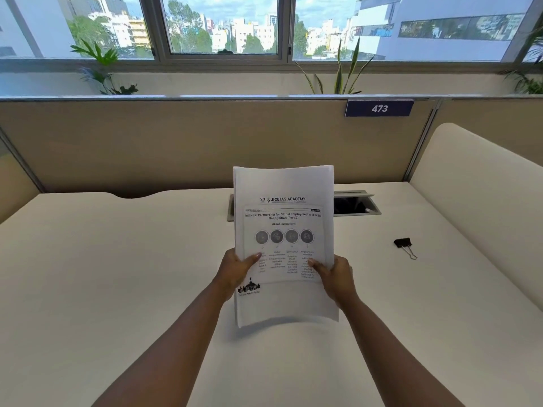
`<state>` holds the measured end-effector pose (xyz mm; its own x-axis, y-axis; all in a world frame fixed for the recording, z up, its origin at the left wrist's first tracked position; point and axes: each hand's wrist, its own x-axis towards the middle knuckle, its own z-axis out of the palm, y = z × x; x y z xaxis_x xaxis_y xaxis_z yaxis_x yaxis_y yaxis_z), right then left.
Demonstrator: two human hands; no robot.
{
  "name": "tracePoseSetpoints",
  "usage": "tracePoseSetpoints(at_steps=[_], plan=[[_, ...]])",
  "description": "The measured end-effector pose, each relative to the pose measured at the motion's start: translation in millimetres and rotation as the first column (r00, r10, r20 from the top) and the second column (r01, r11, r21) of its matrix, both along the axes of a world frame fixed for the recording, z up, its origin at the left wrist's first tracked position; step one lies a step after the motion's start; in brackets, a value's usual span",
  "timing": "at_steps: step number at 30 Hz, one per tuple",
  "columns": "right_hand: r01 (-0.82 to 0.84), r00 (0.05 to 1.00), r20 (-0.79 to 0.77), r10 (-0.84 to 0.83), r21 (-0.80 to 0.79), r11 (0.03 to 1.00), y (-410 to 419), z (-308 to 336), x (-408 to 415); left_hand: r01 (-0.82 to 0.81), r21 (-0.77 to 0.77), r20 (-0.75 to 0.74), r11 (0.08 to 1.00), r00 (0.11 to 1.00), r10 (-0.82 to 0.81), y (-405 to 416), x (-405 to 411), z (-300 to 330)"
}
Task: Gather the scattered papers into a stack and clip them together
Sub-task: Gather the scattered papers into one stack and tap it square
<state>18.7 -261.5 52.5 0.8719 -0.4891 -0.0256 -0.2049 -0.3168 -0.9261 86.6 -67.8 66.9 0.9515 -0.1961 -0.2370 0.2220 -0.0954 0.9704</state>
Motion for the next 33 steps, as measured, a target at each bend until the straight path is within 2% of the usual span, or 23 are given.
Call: tracePoseSetpoints(at_steps=[5,10,16,22,25,30,33], plan=[[-0.025,0.982,-0.183,0.044,0.107,0.994,-10.7,-6.3,5.4,-0.032,-0.052,-0.161,0.998,0.987,0.024,-0.7,-2.7,-8.3],[0.005,0.951,-0.306,0.034,0.128,0.992,-15.5,-20.0,6.1,-0.017,-0.048,-0.312,0.999,0.950,0.001,1.1,-1.9,-23.8],[0.043,0.923,-0.385,0.003,0.112,0.993,-20.3,-35.5,6.3,0.029,0.179,-0.346,0.983,0.938,0.035,2.9,-0.9,-42.7],[0.052,0.910,-0.414,-0.010,0.089,0.995,-20.4,-39.0,3.9,0.014,0.282,-0.340,0.959,0.936,0.086,-1.3,-2.3,-55.2],[0.022,0.902,-0.432,-0.014,0.013,1.000,-21.4,-36.3,0.7,-0.002,0.322,-0.327,0.947,0.938,0.113,-3.1,-2.2,-60.6],[0.126,0.899,-0.424,-0.109,0.011,0.992,-25.0,-34.9,-3.9,-0.024,0.371,-0.321,0.928,0.935,0.152,-4.8,-1.5,-68.6],[0.243,0.873,-0.437,-0.217,0.004,0.970,-30.1,-36.6,-5.0,-0.019,0.395,-0.328,0.918,0.931,0.160,-4.4,-2.4,-69.4]])
